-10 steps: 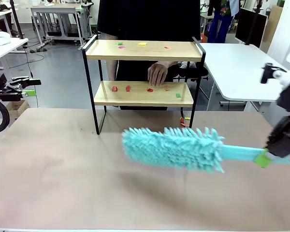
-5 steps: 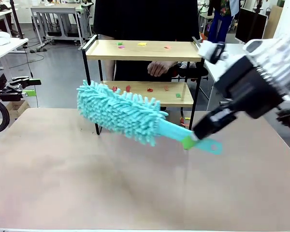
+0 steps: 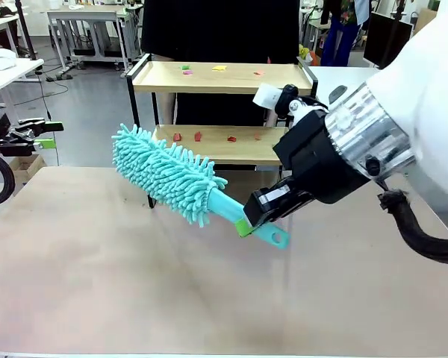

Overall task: Clean the shelf.
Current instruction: Clean the specific section of the Shelf indicated by the human with the Duster.

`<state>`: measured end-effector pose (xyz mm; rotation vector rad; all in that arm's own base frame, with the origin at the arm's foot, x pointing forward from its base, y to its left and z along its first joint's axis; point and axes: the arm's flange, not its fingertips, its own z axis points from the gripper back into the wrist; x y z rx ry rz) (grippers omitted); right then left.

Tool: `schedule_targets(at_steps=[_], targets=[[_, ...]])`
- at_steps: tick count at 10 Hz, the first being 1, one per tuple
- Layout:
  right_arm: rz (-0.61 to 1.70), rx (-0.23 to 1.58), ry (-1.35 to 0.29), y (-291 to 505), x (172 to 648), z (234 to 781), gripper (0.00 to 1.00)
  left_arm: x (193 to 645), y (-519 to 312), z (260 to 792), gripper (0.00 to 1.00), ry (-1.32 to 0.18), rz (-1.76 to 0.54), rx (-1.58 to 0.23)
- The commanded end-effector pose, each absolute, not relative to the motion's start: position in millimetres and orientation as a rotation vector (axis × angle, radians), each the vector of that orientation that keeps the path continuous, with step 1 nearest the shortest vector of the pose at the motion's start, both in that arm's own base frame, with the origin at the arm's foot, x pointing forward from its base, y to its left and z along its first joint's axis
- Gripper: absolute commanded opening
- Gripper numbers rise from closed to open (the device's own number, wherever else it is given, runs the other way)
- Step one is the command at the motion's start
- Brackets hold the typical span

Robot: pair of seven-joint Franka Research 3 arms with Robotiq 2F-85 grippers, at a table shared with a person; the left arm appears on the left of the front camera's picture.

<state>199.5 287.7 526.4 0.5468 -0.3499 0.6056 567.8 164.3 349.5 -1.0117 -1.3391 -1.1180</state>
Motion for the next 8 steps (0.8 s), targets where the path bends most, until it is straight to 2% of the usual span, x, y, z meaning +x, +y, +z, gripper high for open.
schedule_targets(at_steps=[1,3,5,8], targets=[[0.619,0.559,-0.345,277.6,199.2,531.9,0.13,566.4,163.7,350.8,1.00,-1.335,-1.127,-1.007],[0.614,0.551,-0.349,284.0,200.5,529.7,0.13,566.4,163.7,350.8,1.00,-1.335,-1.127,-1.007],[0.514,0.526,-0.429,302.1,193.6,523.5,0.13,566.4,163.7,350.8,1.00,-1.335,-1.127,-1.007],[0.432,0.521,-0.456,313.2,198.3,521.0,0.13,566.4,163.7,350.8,1.00,-1.335,-1.127,-1.007]])
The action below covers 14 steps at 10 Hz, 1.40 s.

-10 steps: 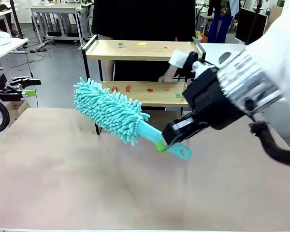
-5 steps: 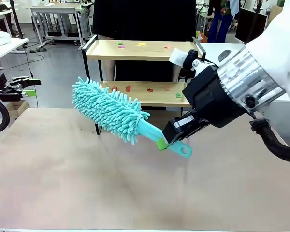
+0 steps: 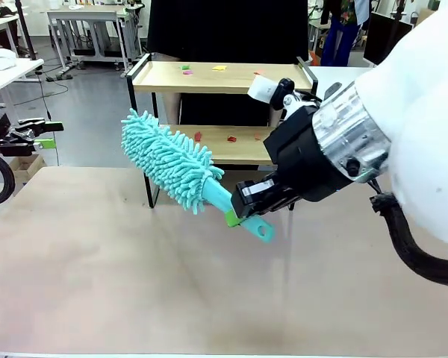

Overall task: Clean the shelf.
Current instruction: Clean the specific section of the Shelf indicated by the human with the Duster.

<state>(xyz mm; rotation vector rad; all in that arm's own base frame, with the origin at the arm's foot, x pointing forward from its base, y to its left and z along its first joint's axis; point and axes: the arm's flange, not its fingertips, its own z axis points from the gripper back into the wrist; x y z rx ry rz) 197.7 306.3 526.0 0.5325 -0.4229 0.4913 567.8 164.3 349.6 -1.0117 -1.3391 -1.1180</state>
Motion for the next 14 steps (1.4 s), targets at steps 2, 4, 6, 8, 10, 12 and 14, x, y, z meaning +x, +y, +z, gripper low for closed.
schedule_targets(at_steps=[2,4,6,8,10,12,14], targets=[[0.396,0.521,-0.449,320.0,203.7,520.2,0.13,566.4,163.7,350.8,1.00,-1.335,-1.127,-1.007],[0.346,0.518,-0.496,332.9,210.3,520.7,0.13,566.4,163.7,350.8,1.00,-1.335,-1.127,-1.007],[0.316,0.541,-0.511,358.2,225.5,522.3,0.13,566.4,163.7,350.8,1.00,-1.335,-1.127,-1.007],[0.279,0.518,-0.505,388.8,240.2,530.3,0.13,566.4,163.7,350.8,1.00,-1.335,-1.127,-1.007],[0.222,0.472,-0.486,417.2,253.5,538.6,0.13,566.4,163.7,350.8,1.00,-1.335,-1.127,-1.007],[0.179,0.444,-0.496,436.1,264.7,544.8,0.13,566.4,163.7,350.8,1.00,-1.335,-1.127,-1.007],[0.117,0.410,-0.515,450.0,277.2,543.2,0.13,566.4,163.7,350.8,1.00,-1.335,-1.127,-1.007]])
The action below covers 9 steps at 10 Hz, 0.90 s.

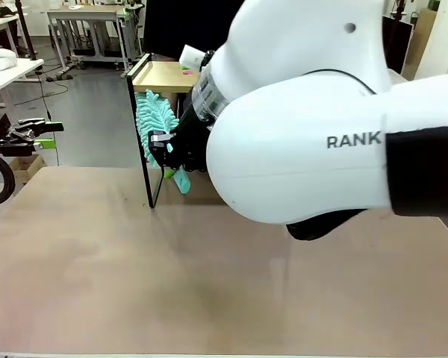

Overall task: Clean the shelf.
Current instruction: Clean the specific section of the Shelf indicated by the human with the Duster.

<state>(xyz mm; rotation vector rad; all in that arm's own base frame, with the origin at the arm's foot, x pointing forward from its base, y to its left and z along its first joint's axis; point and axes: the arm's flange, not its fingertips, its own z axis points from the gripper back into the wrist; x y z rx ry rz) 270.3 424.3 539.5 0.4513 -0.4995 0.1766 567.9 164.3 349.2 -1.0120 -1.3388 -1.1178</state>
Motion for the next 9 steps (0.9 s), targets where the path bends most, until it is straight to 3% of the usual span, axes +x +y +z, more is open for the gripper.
schedule_targets(at_steps=[1,9], targets=[[0.101,0.392,-0.512,458.3,283.6,539.8,0.13,566.4,163.7,350.8,1.00,-1.335,-1.127,-1.007],[-0.020,0.332,-0.533,511.5,359.0,531.2,0.13,566.4,163.7,350.8,1.00,-1.335,-1.127,-1.007]])
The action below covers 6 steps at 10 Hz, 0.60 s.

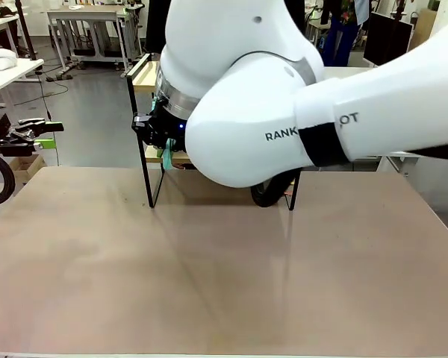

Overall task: Clean the shelf.
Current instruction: Clean the specific section of the Shelf indicated by the human with the Duster.

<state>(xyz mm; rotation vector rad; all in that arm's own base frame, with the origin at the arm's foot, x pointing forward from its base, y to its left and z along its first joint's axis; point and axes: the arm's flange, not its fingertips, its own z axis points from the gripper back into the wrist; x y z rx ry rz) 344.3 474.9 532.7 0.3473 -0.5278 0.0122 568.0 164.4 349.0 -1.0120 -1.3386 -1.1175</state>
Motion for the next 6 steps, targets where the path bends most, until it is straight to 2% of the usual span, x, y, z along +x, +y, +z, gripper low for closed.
schedule_targets(at_steps=[1,6], targets=[[-0.025,0.330,-0.523,518.2,369.6,528.3,0.13,566.4,163.7,350.8,1.00,-1.335,-1.127,-1.007],[-0.072,0.313,-0.498,537.5,397.5,514.9,0.13,566.4,163.7,350.8,1.00,-1.335,-1.127,-1.007]])
